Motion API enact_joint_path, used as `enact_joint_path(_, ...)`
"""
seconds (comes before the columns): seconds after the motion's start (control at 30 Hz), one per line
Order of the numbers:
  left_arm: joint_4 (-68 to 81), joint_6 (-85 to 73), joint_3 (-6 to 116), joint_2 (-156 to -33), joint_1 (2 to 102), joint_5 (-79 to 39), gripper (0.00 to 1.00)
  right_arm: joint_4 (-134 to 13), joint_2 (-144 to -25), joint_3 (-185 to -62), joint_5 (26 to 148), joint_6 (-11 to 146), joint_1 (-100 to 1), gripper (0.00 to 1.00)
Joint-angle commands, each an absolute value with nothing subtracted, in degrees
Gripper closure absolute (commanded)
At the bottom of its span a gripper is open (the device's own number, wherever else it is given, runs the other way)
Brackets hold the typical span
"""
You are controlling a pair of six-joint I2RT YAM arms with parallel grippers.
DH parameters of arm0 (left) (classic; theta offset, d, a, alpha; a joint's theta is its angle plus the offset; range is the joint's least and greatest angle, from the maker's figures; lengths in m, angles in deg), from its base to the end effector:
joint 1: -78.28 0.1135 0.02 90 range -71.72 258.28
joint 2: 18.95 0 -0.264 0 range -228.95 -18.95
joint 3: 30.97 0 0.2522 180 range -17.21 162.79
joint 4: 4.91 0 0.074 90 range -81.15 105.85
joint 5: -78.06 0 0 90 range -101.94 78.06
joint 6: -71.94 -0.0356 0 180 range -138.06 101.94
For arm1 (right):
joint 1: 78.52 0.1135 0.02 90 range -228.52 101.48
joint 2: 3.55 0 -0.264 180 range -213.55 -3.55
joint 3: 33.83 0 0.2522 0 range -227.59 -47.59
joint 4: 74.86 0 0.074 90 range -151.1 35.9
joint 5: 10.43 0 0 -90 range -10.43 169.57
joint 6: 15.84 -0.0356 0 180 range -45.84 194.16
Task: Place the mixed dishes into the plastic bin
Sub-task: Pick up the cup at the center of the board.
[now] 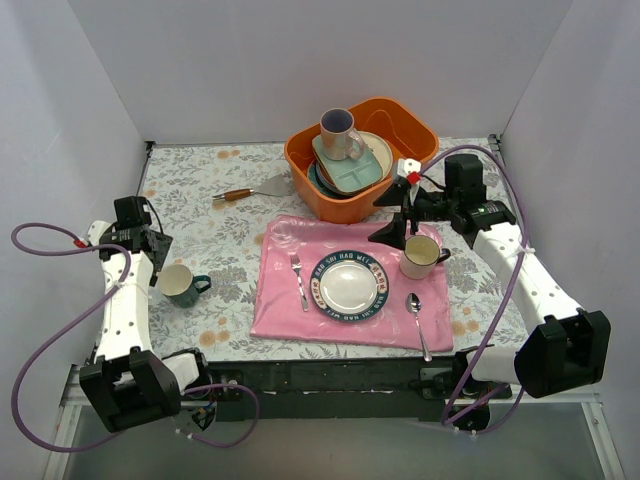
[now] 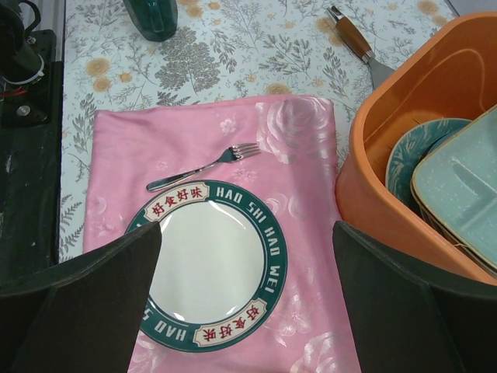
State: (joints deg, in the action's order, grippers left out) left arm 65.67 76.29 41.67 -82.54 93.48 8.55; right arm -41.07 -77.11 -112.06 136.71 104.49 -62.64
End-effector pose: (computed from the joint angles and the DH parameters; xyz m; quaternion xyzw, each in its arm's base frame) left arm 0.1924 0.0652 0.2953 -0.8044 0.5144 -0.0213 0.2963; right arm 0.2594 0.1049 0.3418 -0.5200 0.6014 0.3531 0.4933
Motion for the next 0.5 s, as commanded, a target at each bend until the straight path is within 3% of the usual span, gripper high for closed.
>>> enact_joint_path(0.0,67.65,76.51,42.56,-83.02,93.75,10.83,0.42,-40.53,-76.94,-111.49,136.96,105.71,-62.26,0.02)
enact_joint_path(0.1,68.26,76.51,42.03,-82.76,94.01,10.91,0.52,-40.45,-76.77,-111.14,136.78,105.98,-62.26,0.01)
enact_joint_path(0.47,61.41,71.77,40.36,-84.34,94.37,1.26,0.47,-40.45,-77.12,-111.14,137.4,105.98,-62.17,0.01)
